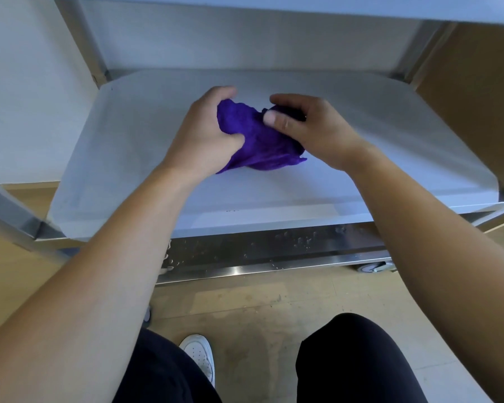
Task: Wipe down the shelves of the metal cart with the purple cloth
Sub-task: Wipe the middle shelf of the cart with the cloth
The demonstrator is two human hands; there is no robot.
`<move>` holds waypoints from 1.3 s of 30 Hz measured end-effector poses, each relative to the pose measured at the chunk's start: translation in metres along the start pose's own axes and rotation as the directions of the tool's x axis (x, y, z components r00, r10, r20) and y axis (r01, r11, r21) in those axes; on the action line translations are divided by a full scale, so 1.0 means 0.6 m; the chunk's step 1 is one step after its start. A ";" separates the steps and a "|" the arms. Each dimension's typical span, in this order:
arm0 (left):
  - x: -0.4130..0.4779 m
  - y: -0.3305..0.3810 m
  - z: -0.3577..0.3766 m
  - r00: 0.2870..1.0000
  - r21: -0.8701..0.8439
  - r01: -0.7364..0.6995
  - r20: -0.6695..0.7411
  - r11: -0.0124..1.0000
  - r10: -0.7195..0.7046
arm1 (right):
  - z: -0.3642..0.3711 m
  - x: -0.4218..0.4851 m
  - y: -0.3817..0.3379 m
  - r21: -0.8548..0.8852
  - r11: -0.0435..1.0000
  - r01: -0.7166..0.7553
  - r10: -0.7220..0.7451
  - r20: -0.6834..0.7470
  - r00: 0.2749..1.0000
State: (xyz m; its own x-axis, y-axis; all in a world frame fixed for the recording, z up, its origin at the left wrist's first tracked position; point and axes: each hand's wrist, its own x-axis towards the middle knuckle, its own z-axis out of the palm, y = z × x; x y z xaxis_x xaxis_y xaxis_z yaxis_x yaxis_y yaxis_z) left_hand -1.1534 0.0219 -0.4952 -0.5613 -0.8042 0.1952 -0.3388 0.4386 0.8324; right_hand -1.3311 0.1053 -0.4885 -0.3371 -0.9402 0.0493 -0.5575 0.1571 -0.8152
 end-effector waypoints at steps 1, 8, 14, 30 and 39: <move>0.002 -0.001 -0.002 1.000 0.089 -0.010 0.004 0.996 0.010 | -0.004 -0.001 -0.001 -0.074 0.997 0.004 -0.001 0.040 0.999; 0.003 -0.020 0.008 0.969 0.469 -0.128 -0.129 0.874 0.211 | -0.003 0.007 0.021 -0.348 0.930 0.114 -0.130 -0.023 0.991; 0.006 -0.020 0.010 0.959 0.502 -0.211 -0.061 0.838 0.278 | 0.030 -0.007 0.025 -0.020 0.973 0.229 -0.230 -0.066 0.971; -0.038 -0.020 -0.022 0.965 0.455 -0.217 -0.032 0.864 0.259 | 0.078 -0.017 -0.011 -0.178 0.970 0.167 -0.165 0.024 0.986; -0.050 -0.036 -0.094 0.996 0.523 -0.078 0.086 0.849 0.038 | 0.139 -0.019 -0.034 -0.493 0.839 0.232 -0.220 0.082 0.972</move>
State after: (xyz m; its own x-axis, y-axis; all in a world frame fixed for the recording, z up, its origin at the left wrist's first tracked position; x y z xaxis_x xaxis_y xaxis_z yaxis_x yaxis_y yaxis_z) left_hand -1.0868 0.0138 -0.4897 -0.6368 -0.7493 0.1818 -0.6387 0.6447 0.4200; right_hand -1.2525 0.0876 -0.5208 -0.1426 -0.9733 0.1799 -0.9196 0.0631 -0.3878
